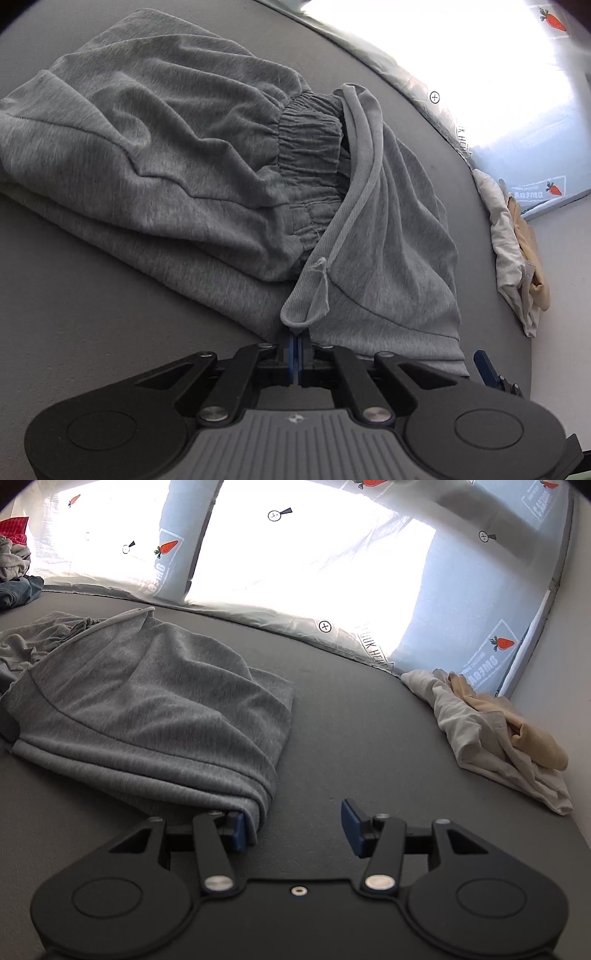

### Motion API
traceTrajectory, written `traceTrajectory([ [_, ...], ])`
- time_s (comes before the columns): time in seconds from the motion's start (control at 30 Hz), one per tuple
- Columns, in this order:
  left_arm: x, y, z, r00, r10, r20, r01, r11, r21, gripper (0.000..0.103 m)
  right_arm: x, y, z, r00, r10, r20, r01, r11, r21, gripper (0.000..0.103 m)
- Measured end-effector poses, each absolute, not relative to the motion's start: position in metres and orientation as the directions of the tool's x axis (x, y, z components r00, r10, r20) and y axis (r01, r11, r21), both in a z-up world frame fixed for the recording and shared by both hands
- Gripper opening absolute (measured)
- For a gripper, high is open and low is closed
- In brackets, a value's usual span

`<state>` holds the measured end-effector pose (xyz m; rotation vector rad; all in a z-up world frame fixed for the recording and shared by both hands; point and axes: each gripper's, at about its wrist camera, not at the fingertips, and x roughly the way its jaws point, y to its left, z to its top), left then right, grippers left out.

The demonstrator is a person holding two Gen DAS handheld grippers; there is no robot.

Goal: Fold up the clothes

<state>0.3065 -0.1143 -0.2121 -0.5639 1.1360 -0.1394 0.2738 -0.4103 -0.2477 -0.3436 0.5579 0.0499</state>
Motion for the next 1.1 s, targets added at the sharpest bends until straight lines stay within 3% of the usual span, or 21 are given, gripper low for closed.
traceTrajectory([
  [0.13, 0.306, -0.125, -0.208, 0.408, -0.358, -0.840, -0.125, 0.889, -0.440, 0.006, 0.274, -0.411, -0.248, 0.846, -0.047, -0.531, -0.134, 0.946, -0.297, 0.053],
  [0.2, 0.304, -0.127, -0.204, 0.395, -0.362, -0.845, -0.102, 0.896, -0.432, 0.014, 0.274, -0.411, -0.246, 0.840, -0.050, -0.540, -0.126, 0.950, -0.284, 0.055],
  [0.33, 0.299, -0.127, -0.188, 0.424, -0.354, -0.833, -0.033, 0.914, -0.405, 0.031, 0.275, -0.422, -0.240, 0.790, -0.031, -0.612, -0.085, 0.983, -0.160, 0.059],
  [0.4, 0.296, -0.125, -0.177, 0.457, -0.352, -0.817, 0.015, 0.921, -0.389, 0.042, 0.274, -0.430, -0.237, 0.749, -0.007, -0.662, -0.053, 0.996, -0.070, 0.076],
  [0.53, 0.295, -0.119, -0.158, 0.525, -0.322, -0.788, 0.075, 0.940, -0.334, 0.062, 0.264, -0.451, -0.232, 0.701, 0.072, -0.709, 0.025, 0.992, 0.125, 0.078],
  [0.73, 0.316, -0.087, -0.156, 0.550, -0.226, -0.804, 0.021, 0.966, -0.257, 0.063, 0.254, -0.481, -0.228, 0.718, 0.228, -0.658, 0.164, 0.863, 0.478, 0.078],
  [0.83, 0.334, -0.075, -0.155, 0.549, -0.228, -0.805, 0.020, 0.966, -0.259, 0.064, 0.266, -0.485, -0.229, 0.733, 0.245, -0.634, 0.211, 0.805, 0.555, 0.078],
  [0.93, 0.354, -0.075, -0.152, 0.549, -0.239, -0.801, 0.052, 0.966, -0.252, 0.073, 0.287, -0.480, -0.232, 0.734, 0.249, -0.631, 0.222, 0.791, 0.570, 0.072],
  [1.1, 0.385, -0.088, -0.162, 0.523, -0.178, -0.833, 0.100, 0.984, -0.147, 0.075, 0.320, -0.468, -0.243, 0.739, 0.207, -0.641, 0.241, 0.807, 0.539, 0.048],
])
